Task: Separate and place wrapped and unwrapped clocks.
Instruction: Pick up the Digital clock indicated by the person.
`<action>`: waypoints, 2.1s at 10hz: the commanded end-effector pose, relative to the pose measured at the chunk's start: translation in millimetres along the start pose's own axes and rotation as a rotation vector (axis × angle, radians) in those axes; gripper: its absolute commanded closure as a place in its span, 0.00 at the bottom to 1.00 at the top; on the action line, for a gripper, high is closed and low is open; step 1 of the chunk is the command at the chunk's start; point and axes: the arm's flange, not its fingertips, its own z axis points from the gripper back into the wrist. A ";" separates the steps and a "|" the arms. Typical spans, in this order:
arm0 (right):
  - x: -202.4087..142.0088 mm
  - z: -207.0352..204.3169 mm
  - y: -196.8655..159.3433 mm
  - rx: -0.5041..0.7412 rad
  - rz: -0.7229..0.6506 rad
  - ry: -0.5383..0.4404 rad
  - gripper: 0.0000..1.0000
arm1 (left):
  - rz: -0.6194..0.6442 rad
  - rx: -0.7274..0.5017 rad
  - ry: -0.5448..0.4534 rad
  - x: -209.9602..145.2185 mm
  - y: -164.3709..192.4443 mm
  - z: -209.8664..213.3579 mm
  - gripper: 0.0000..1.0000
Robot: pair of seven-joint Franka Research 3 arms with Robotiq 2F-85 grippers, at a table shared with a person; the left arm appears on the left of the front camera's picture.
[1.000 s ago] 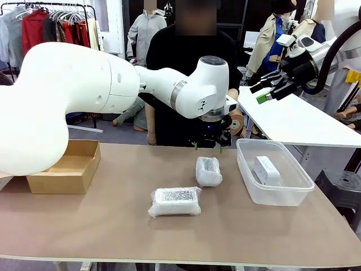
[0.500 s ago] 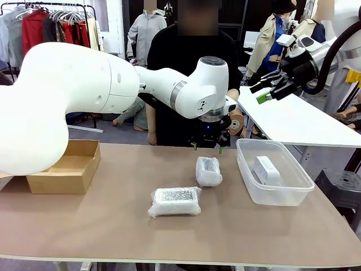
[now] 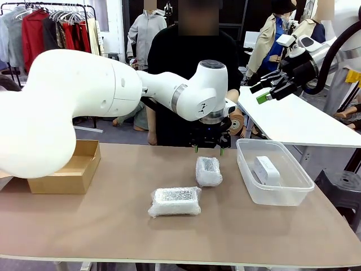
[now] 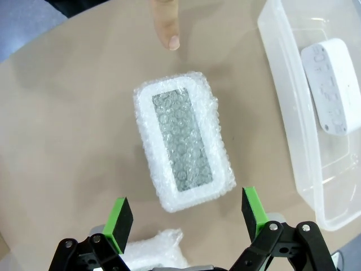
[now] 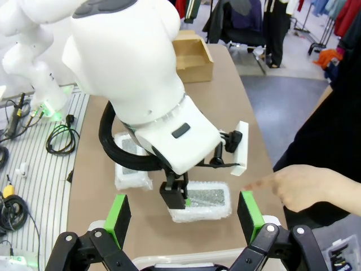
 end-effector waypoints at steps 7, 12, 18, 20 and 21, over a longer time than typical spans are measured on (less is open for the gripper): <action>0.1 0.7 1.3 -0.004 0.015 -0.002 0.00 | 0.201 0.049 0.012 46.8 -26.1 -51.5 0.00; 0.1 0.7 1.3 -0.004 0.015 -0.002 0.00 | 0.223 0.084 0.032 57.1 -26.6 -72.0 0.00; 0.1 0.7 1.3 -0.004 0.015 -0.002 0.00 | 0.234 0.094 0.074 59.2 -24.6 -92.3 0.00; 0.1 0.7 1.3 -0.004 0.015 -0.002 0.00 | 0.217 0.094 0.095 60.2 -25.9 -100.1 0.00; 0.1 0.7 1.3 -0.004 0.015 -0.002 0.00 | 0.211 0.093 0.105 61.1 -26.6 -103.3 0.00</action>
